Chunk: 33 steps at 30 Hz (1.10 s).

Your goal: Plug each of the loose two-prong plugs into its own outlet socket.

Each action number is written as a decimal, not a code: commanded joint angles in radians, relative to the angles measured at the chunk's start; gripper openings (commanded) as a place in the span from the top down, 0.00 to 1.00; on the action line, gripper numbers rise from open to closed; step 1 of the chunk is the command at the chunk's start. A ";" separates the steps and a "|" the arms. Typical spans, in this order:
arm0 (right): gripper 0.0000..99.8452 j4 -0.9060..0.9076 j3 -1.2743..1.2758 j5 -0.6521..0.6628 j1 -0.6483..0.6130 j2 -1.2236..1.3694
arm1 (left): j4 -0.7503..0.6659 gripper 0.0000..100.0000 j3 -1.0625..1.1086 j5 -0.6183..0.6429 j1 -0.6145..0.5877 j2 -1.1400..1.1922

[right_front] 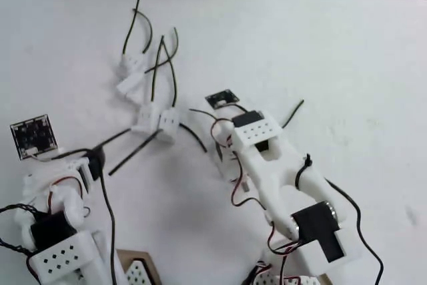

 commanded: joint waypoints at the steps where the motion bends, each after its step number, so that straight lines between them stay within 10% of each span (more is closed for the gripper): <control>1: 0.89 0.007 -0.021 -0.003 -0.004 -0.042 | -0.012 0.64 -0.006 -0.011 -0.002 -0.007; 33: 0.92 0.064 -0.046 -0.002 0.002 -0.013 | -0.011 0.64 -0.005 -0.011 -0.002 -0.007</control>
